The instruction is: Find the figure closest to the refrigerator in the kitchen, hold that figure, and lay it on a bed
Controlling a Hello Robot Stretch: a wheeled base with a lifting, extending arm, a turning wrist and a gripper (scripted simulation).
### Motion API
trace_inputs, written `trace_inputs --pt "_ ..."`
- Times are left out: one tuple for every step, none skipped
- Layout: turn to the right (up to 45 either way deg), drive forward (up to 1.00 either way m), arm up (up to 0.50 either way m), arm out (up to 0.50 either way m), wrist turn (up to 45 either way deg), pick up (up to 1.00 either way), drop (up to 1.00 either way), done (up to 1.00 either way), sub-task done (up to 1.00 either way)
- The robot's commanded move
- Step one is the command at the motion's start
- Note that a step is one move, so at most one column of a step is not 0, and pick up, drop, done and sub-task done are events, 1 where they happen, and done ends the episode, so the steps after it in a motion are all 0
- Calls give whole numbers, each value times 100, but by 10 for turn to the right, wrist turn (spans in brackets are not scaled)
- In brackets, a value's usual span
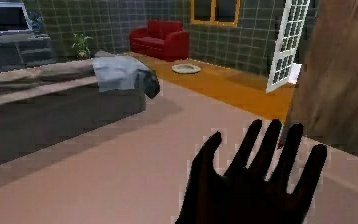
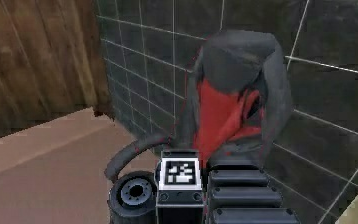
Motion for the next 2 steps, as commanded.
trace_inputs --pt "0 65 0 0 0 0 0 0 0" --pt "-390 0 0 0 0 0 0 0 0"
